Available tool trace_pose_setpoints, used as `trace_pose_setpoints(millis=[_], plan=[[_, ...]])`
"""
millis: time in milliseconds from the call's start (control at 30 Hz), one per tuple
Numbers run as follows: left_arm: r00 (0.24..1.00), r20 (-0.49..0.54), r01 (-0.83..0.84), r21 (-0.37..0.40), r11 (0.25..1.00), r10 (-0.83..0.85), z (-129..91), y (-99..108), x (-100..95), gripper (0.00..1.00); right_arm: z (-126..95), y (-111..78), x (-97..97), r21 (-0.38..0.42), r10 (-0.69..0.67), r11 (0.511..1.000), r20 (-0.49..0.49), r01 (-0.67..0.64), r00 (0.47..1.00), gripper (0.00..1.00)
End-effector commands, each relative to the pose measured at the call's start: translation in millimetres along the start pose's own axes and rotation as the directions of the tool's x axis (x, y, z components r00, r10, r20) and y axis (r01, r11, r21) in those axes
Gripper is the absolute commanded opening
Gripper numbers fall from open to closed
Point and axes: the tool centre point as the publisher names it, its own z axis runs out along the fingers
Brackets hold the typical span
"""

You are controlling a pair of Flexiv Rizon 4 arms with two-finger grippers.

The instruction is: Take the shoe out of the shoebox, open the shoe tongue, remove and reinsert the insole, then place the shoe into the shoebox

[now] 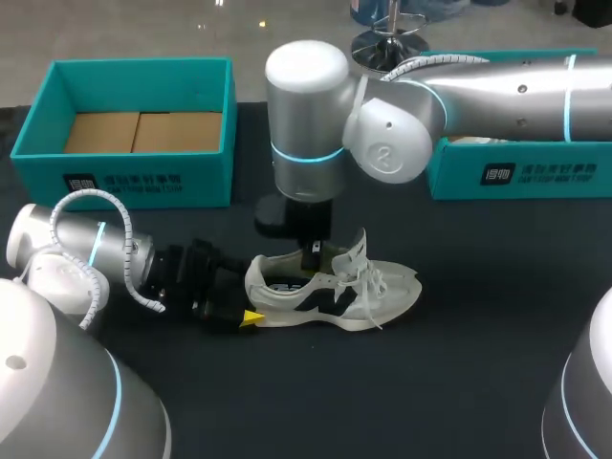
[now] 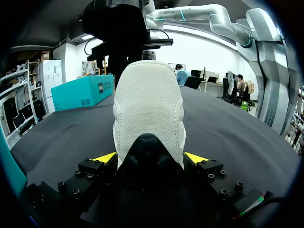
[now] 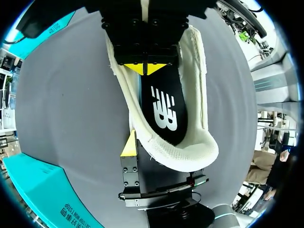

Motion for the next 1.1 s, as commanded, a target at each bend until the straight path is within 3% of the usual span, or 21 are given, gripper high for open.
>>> trace_pose_setpoints(millis=[33,167,233,333,700,967,1100], plan=[[1.0,0.002,-0.001,0.0,1.0,0.001,1.0,2.8,0.1,0.0,8.3,3.6,-0.1,0.006,0.005,1.0,-0.016,-0.005,1.0,0.0],[1.0,0.002,-0.001,0.0,1.0,0.001,1.0,2.8,0.1,0.0,10.3,2.2,2.5,0.007,0.007,1.0,-0.023,-0.007,1.0,0.01],[1.0,0.002,-0.001,0.0,1.0,0.001,1.0,2.8,0.1,0.0,9.9,1.6,3.3,0.007,0.007,1.0,-0.027,-0.007,1.0,0.21],[1.0,0.002,-0.001,0.0,1.0,0.001,1.0,2.8,0.1,0.0,8.1,2.6,5.1,0.007,0.007,1.0,-0.029,-0.007,1.0,0.35],[1.0,0.002,-0.001,0.0,1.0,0.001,1.0,2.8,0.1,0.0,16.9,10.3,10.0,0.004,0.001,1.0,-0.034,-0.001,0.999,0.38],[1.0,0.002,-0.001,0.0,1.0,0.001,1.0,2.8,0.1,0.0,53.1,26.9,20.4,0.004,-0.01,1.0,-0.079,0.011,0.997,0.38],[1.0,0.002,-0.001,0.0,1.0,0.001,1.0,2.8,0.1,0.0,69.0,30.4,34.2,0.002,-0.011,1.0,-0.124,0.011,0.992,0.47]])
